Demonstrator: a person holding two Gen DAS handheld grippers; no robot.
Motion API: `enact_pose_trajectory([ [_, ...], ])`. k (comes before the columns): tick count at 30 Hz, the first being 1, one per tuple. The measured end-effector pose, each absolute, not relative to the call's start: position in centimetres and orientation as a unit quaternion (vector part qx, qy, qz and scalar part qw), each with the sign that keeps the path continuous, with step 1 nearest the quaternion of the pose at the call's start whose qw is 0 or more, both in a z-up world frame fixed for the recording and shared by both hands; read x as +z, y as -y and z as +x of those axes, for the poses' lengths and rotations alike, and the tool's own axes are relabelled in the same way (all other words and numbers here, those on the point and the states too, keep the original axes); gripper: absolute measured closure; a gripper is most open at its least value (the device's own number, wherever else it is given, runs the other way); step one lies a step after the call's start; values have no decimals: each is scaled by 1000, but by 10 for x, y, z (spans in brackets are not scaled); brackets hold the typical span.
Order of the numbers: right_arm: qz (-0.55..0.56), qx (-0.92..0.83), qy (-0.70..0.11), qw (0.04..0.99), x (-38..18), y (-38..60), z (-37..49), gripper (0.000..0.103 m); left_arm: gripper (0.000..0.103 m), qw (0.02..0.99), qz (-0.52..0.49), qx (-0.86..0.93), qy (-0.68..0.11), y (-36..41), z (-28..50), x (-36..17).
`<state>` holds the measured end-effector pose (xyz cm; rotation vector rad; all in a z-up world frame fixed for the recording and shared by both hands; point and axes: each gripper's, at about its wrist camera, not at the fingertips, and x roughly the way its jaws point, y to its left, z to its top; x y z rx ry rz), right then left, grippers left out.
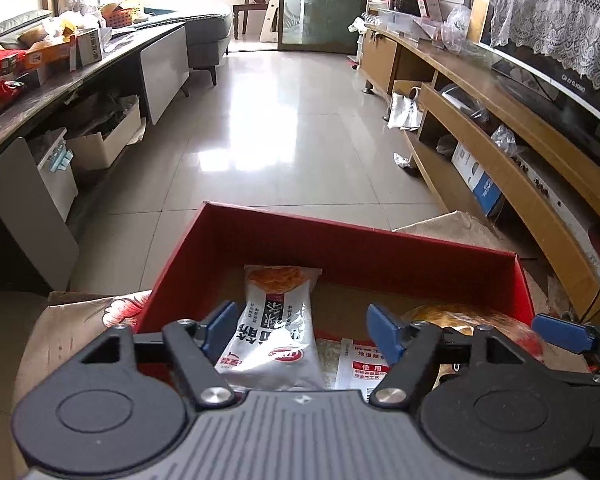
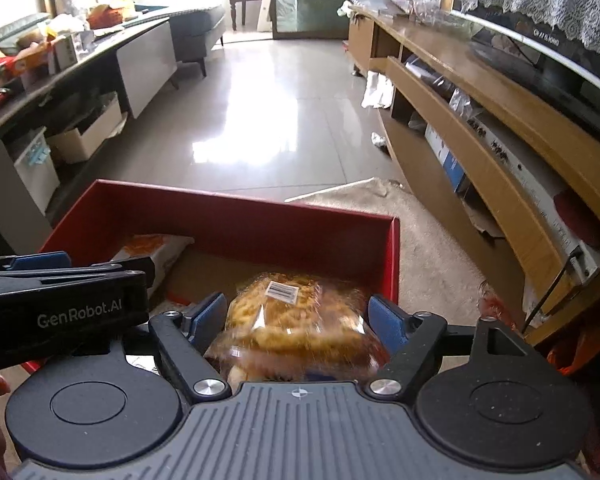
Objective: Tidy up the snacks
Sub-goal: 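Lower both bags into the red box and open both tools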
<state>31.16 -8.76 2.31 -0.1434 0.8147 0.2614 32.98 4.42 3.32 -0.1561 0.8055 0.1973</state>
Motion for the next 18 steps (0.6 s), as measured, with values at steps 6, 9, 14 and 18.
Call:
enact_pose_trajectory([
  [6,-64,128,-397,907,29,90,310,16,26,914,-75,93,-387,-45,325,40],
  [9,-70,128,-397,906,32,88,307,15,25,915,-81,90,-385,-44,321,43],
  [14,-73,122,-390,910,40,90,298,14,22,917,-88,85,-380,-44,311,50],
  [18,-73,116,-383,914,47,94,289,14,22,919,-97,82,-374,-45,300,57],
])
